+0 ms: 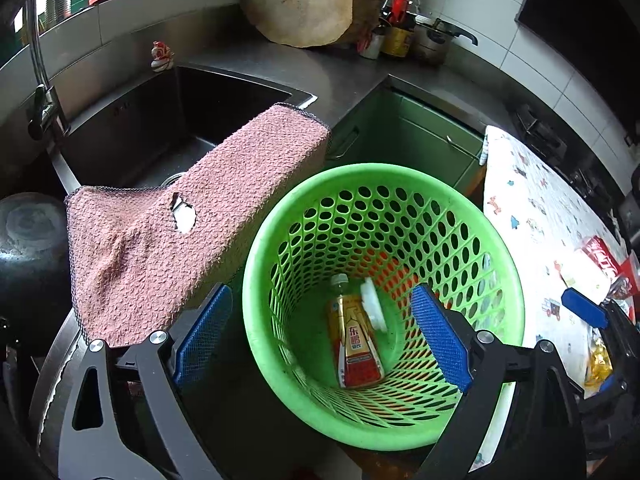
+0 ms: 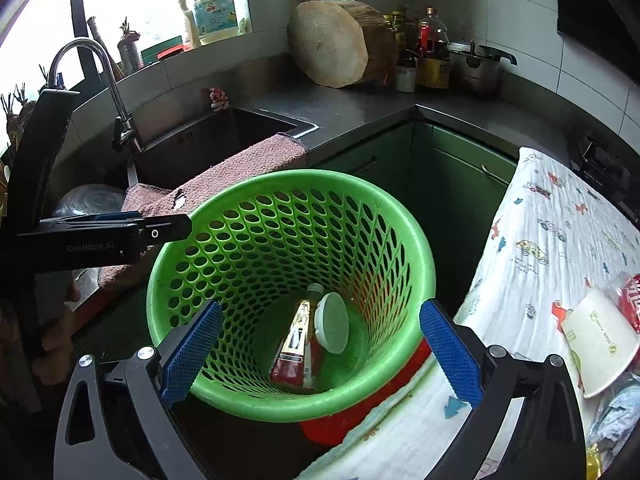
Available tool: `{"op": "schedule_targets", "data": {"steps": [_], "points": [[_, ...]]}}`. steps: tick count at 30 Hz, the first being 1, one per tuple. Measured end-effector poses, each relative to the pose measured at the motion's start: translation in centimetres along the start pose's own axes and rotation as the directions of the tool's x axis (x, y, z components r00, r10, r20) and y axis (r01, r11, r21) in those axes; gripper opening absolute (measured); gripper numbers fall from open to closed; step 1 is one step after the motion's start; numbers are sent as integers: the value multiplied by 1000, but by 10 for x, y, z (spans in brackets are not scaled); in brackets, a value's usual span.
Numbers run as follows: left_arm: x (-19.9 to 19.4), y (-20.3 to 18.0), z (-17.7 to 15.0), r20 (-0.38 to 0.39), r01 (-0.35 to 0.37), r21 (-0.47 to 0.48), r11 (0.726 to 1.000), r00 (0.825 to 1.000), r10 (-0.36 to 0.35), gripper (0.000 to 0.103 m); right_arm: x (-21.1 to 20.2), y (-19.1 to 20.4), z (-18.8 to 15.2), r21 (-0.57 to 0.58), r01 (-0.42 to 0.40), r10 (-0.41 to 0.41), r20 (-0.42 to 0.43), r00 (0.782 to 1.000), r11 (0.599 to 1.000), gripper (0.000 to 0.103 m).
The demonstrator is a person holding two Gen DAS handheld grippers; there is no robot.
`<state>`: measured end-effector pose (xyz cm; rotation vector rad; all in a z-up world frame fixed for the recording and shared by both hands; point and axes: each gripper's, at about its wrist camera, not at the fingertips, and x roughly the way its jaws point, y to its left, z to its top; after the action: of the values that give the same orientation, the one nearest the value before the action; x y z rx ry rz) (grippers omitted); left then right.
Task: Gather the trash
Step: 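Grasp the white paper cup with the left gripper while the right grasps the yellow wrapper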
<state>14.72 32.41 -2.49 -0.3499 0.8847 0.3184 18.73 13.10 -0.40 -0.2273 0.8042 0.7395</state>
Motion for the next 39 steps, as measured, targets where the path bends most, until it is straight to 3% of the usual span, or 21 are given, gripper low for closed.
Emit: {"op": "schedule_targets", "data": {"steps": [11,17,21,23,35,37,39], "points": [[-4,-59,-7,4,61,80,995,998,-62,91,-87,-67,-64,35,171,-173,36,984,985,96],[-4,-91,-14,-9,81,127,989,997,-81,91,-117,-112,-106,-8,181,-181,-27,983,983,96],[-3,-108,-17,-21,91,146,985,996,-89,91,-122,-136,-123,-60,185,-190,-75,979,981,96],[-1,-117,-19,-29,100,153,983,995,-97,91,-122,-147,-128,-68,148,-154,-92,984,987,96],[9,-190,-28,-87,153,228,962,987,-136,91,-92,-168,-150,-258,105,-156,-188,970,961,93],[12,-206,-29,-103,174,237,956,983,-154,91,-88,-168,-155,-279,116,-175,-197,965,953,79],[14,-223,-31,-120,192,247,950,979,-166,91,-86,-171,-159,-272,120,-180,-208,961,955,74]]}}
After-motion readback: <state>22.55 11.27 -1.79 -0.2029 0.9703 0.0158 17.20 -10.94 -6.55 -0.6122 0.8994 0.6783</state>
